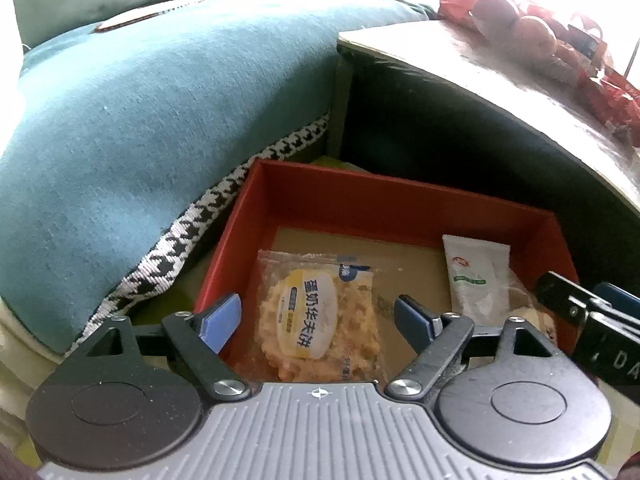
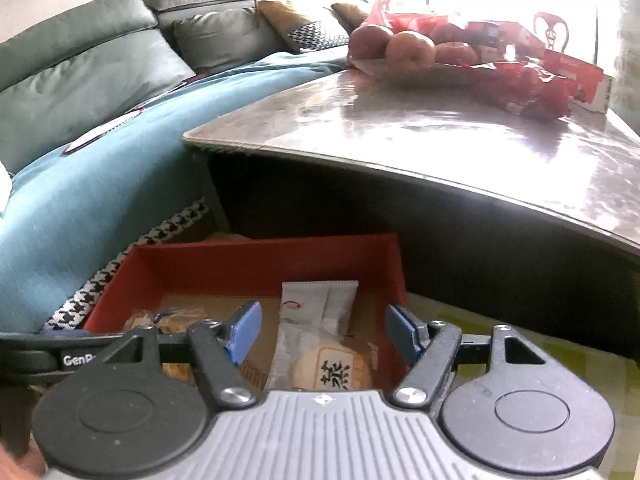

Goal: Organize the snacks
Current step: 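Move both tools away from the box toward the loose snacks on the tablecloth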

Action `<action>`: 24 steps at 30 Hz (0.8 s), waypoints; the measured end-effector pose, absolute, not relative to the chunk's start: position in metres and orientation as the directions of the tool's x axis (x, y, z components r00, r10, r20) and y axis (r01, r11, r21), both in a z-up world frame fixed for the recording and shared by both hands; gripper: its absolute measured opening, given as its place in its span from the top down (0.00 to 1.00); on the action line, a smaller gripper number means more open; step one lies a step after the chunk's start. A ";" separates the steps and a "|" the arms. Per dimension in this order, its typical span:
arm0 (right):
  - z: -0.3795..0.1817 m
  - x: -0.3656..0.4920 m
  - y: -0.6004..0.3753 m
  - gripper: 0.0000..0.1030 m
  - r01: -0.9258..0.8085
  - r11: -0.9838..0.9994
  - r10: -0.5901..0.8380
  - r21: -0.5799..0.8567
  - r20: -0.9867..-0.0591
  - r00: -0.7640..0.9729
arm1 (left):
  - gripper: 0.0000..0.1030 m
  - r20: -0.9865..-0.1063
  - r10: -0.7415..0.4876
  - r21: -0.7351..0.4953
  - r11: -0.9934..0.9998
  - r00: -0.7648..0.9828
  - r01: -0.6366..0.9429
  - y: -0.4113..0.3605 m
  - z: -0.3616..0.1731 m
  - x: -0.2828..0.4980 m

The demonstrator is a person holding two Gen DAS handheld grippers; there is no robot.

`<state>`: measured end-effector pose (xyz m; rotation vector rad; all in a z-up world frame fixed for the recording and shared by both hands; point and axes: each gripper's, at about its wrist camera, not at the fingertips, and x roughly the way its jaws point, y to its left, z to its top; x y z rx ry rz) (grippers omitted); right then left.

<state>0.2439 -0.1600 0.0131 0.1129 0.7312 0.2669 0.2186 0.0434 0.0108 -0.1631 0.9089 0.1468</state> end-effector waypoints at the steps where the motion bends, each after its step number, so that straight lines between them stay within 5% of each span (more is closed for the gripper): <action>1: 0.015 0.242 -0.161 0.32 -0.200 0.959 0.283 0.201 -0.644 0.711 | 0.14 -0.791 0.055 -0.080 0.978 0.609 -0.192 0.043 0.013 0.216; 24: 0.014 0.162 -0.226 0.32 -0.059 0.992 0.122 0.110 -0.763 0.634 | 0.13 -0.804 -0.078 -0.104 0.995 0.589 -0.009 -0.008 0.018 0.144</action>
